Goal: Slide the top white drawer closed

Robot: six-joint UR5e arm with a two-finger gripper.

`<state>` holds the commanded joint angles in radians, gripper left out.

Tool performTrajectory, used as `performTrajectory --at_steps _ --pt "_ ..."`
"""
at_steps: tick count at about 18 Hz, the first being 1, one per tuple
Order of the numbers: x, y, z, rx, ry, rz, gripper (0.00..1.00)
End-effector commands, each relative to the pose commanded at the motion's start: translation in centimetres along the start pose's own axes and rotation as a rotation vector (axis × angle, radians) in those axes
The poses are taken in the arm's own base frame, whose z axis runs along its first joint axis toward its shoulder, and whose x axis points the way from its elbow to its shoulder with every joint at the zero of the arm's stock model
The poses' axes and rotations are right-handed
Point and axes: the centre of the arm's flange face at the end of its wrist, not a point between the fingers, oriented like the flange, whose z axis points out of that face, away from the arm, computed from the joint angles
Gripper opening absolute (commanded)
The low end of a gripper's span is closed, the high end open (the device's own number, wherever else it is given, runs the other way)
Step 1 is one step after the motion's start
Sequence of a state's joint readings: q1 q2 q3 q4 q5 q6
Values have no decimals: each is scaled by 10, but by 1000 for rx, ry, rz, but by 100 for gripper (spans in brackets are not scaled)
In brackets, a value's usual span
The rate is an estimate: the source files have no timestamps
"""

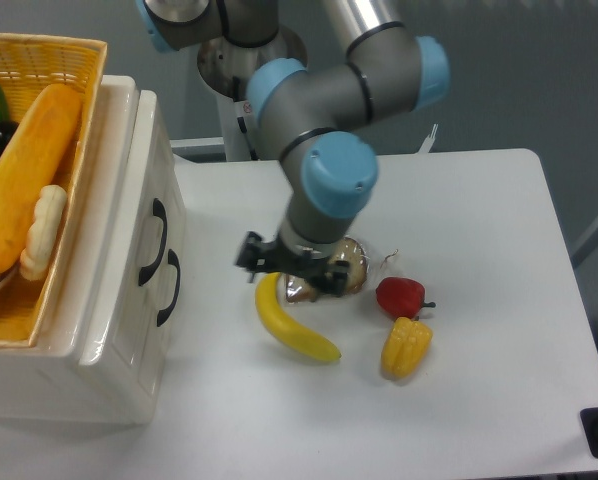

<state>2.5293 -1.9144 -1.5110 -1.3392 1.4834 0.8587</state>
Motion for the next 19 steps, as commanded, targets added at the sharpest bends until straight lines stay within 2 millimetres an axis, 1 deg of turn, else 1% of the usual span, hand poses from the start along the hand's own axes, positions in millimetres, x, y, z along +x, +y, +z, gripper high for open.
performTrajectory --at_steps 5,9,11,12,13,16,19 --pt "-41 38 -16 15 -28 99 100" --pt "-70 83 -36 -56 -97 95 100" --pt "-77 98 -46 -62 -113 101 100" --pt "-82 110 -54 -58 -122 101 100" --pt "-85 117 -60 -51 -127 108 100" --pt "-93 136 -73 -40 -136 131 100" --pt "-94 139 -75 -29 -137 138 100"
